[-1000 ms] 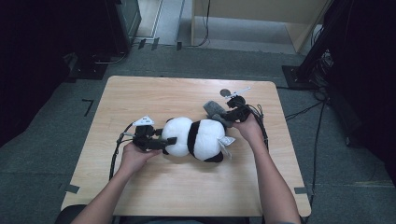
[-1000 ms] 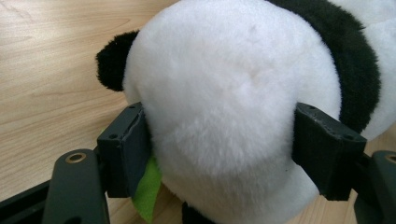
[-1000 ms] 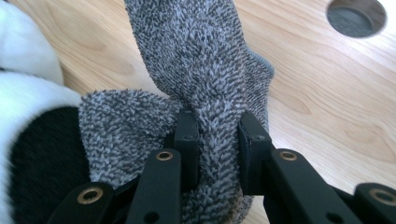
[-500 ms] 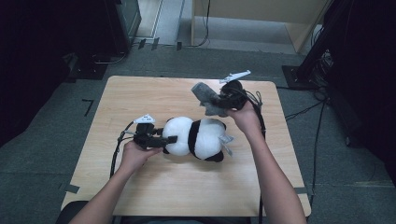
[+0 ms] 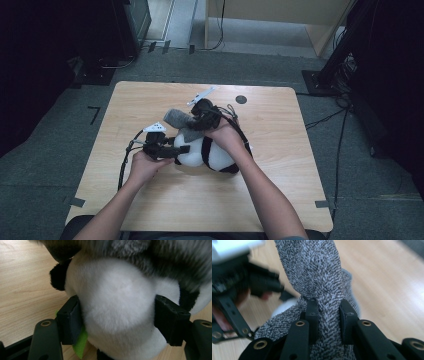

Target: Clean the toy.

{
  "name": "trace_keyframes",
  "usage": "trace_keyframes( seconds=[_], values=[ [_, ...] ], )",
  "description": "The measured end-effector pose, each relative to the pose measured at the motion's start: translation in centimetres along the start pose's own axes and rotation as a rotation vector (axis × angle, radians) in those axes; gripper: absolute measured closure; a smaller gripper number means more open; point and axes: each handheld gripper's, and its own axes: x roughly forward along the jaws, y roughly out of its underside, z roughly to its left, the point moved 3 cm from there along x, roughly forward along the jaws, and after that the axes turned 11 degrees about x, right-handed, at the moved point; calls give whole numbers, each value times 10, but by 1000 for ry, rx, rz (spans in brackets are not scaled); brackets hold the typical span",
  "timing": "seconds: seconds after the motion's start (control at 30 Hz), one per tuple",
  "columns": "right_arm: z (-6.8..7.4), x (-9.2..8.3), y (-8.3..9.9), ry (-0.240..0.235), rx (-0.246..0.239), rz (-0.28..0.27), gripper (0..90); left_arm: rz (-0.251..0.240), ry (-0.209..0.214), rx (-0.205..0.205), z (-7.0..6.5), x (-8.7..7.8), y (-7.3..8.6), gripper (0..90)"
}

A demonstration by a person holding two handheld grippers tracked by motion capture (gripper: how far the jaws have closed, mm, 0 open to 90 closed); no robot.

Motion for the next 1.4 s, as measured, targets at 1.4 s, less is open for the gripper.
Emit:
trace_keyframes(
  seconds=[1.4],
  values=[
    [-135,-32,119,149,373,-15,761,-17,10,-3,2,1,1,297]
  ],
)
